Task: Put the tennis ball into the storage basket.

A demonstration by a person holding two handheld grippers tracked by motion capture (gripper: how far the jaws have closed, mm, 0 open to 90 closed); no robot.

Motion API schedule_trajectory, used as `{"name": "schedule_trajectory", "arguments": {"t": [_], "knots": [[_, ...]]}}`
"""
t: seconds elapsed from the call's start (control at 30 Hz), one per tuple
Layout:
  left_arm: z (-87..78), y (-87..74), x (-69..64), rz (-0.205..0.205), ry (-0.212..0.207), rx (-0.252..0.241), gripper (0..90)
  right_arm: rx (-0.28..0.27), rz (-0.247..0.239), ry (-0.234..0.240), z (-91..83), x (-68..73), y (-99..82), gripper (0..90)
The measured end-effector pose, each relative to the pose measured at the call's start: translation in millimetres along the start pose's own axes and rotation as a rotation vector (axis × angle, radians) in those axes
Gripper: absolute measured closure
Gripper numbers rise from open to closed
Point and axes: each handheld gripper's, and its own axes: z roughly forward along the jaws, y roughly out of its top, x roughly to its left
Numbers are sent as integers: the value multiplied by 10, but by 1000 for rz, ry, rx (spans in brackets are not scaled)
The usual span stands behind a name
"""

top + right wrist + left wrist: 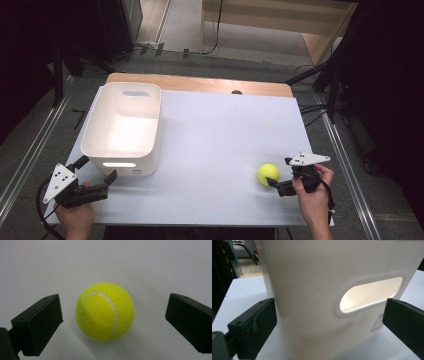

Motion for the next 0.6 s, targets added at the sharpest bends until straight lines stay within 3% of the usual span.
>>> {"name": "schedule_trajectory", "arguments": {"t": [0.13,0.4,0.47,0.6], "knots": [[0,0,-1,1,1,1,0,60,12,7,85,12,20,0],[1,2,-2,1,4,3,0,125,4,9,201,20,42,3],[1,1,-2,1,4,3,0,145,6,-4,236,23,49,83],[-2,1,0,-1,0,3,0,187,23,-10,286,37,61,86]]}}
